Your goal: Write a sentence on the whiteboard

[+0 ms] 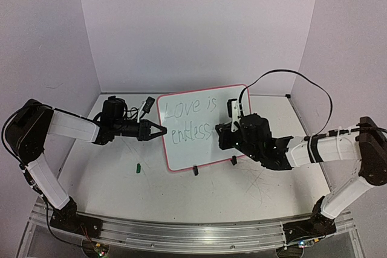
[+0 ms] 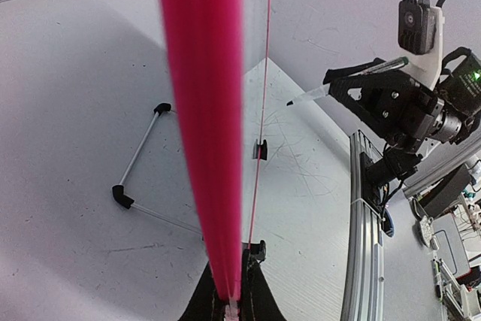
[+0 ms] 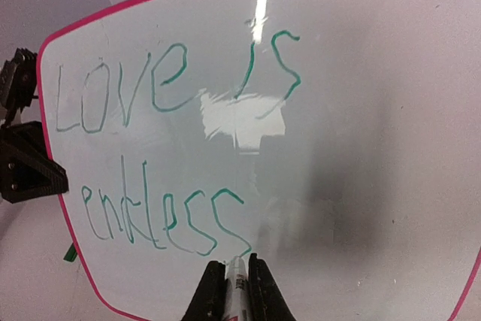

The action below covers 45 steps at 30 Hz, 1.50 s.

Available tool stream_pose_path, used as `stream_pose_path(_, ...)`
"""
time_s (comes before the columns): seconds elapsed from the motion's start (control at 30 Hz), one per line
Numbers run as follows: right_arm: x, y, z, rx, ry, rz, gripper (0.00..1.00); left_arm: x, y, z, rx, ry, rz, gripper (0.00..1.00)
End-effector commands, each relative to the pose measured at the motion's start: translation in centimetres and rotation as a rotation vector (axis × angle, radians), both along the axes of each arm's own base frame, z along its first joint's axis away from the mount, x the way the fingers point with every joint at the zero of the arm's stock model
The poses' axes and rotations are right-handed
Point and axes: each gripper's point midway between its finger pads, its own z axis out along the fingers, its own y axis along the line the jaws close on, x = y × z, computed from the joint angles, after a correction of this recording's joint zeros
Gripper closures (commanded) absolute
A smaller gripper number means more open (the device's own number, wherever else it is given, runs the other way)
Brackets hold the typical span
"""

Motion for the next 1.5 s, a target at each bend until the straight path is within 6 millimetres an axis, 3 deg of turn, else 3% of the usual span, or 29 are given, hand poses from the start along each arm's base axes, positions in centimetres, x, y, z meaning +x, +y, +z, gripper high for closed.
stream_pose_path(0.0, 0.8, -0.7, 0.8, 0.020, -0.017, -0.037, 1.00, 1.9, 0.0, 0.3, 0.032, -0.069, 0.054, 1.00)
stream_pose_path(0.9, 2.5, -0.9, -1.1, -0.038, -0.020, -0.089, 1.00, 1.8, 0.0, 0.4, 0.031, -0.073, 0.054, 1.00)
stream_pose_path(1.17, 2.6, -1.2, -0.6, -0.048, -0.041, -0.101, 1.00, 1.9, 0.0, 0.4, 0.032, -0.073, 0.057, 1.00)
stream_pose_path(1.23, 2.1, -0.7, 0.5, -0.020, -0.050, -0.059, 1.00, 2.0, 0.1, 0.3, 0.034, -0.072, 0.062, 1.00)
stream_pose_path(1.3, 0.2, -0.6, 4.2, 0.086, -0.076, 0.024, 1.00, 2.1, 0.2, 0.4, 0.036, -0.072, 0.071, 1.00)
stream_pose_path(1.37, -2.3, -2.2, 9.6, 0.219, -0.140, 0.075, 1.00, 2.1, 0.3, 0.4, 0.042, -0.078, 0.081, 1.00)
stream_pose_path(1.47, -4.0, -4.4, 12.8, 0.224, -0.177, 0.092, 1.00, 2.3, 0.5, 0.0, 0.054, -0.079, 0.093, 1.00)
